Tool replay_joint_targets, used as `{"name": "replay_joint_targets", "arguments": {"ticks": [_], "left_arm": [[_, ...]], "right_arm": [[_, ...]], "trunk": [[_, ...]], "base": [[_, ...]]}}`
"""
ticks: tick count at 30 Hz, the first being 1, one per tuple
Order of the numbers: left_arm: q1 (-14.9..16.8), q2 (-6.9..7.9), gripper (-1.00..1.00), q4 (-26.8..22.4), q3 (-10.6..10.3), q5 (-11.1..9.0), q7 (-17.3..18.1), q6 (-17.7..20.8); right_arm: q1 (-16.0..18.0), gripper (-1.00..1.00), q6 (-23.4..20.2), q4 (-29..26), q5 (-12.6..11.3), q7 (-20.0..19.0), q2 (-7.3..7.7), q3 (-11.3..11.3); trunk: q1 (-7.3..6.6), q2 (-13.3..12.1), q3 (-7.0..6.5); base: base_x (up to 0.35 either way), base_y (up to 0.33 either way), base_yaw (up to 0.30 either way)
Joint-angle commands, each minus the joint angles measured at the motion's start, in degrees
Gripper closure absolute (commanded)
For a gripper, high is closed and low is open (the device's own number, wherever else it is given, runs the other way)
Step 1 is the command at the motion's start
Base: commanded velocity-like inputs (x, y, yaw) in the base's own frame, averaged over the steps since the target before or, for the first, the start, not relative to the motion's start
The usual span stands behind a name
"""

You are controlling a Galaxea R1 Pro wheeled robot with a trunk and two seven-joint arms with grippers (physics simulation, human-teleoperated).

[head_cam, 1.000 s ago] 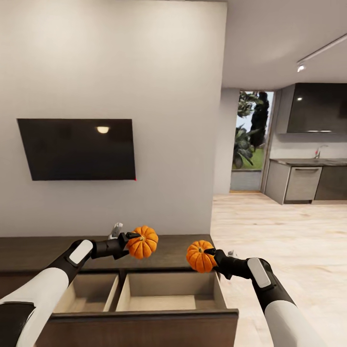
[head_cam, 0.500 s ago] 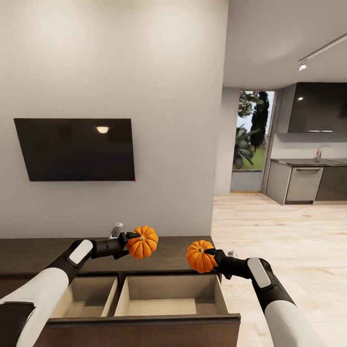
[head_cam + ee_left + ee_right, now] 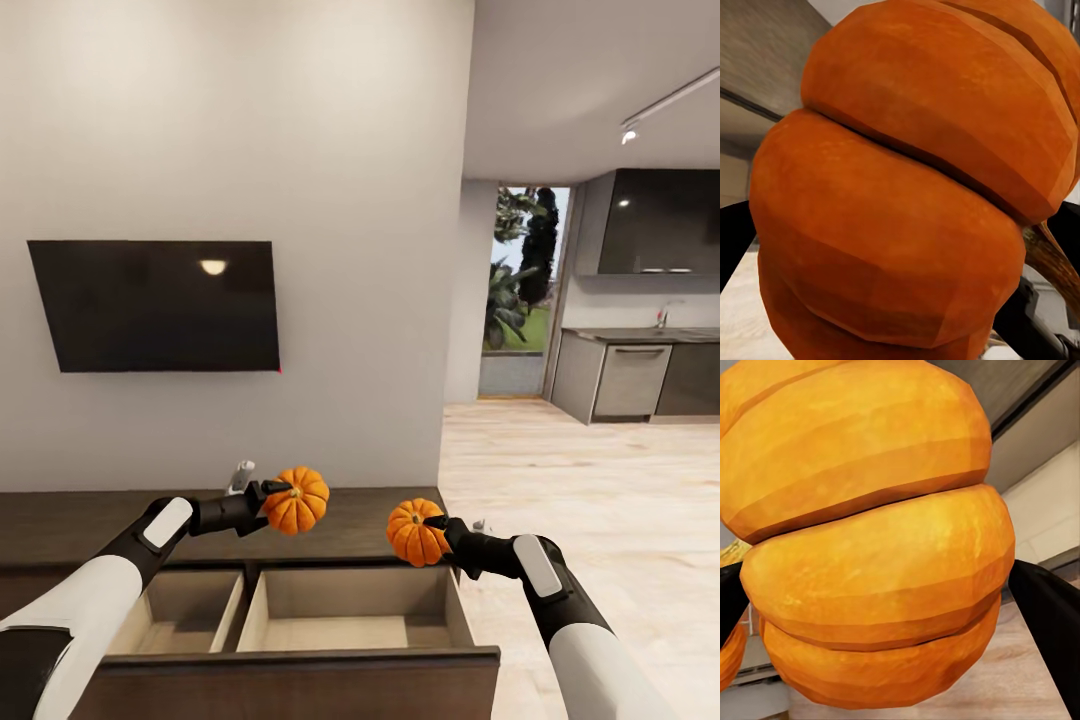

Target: Place each of the two pumpkins and all three candles from the living room inside a cabinet in the living room (use any cabinet), then make sure every cabinet is closed, and position the cauldron so it is next to a table in the living room.

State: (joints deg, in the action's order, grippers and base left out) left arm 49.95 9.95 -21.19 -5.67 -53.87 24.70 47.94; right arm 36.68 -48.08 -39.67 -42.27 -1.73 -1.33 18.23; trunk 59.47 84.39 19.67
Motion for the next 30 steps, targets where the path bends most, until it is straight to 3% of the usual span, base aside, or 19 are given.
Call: {"name": "replay_joint_targets", "arguments": {"ticks": [1, 9, 30], "left_arm": [[0.1, 0.07, 1.00, 0.0, -0.3, -0.2, 0.5, 0.1], [0.1, -0.07, 1.00, 0.3, -0.1, -0.3, 0.6, 6.2], [0.1, -0.13, 1.00, 0.7, -0.1, 0.0, 0.2, 7.2]], "right_arm": [[0.1, 1.00, -0.3, -0.1, 0.1, -0.1, -0.06, 0.4], [0.1, 1.00, -0.3, -0.1, 0.1, -0.1, -0.01, 0.3], [0.1, 1.00, -0.3, -0.1, 0.1, -0.2, -0.07, 0.3]], "trunk": [[0.23, 0.5, 0.26], [1.98, 3.7, 1.69], [6.60, 12.1, 5.46]], "base": [[0.000, 0.000, 0.000], [0.000, 0.000, 0.000], [0.000, 0.000, 0.000]]}}
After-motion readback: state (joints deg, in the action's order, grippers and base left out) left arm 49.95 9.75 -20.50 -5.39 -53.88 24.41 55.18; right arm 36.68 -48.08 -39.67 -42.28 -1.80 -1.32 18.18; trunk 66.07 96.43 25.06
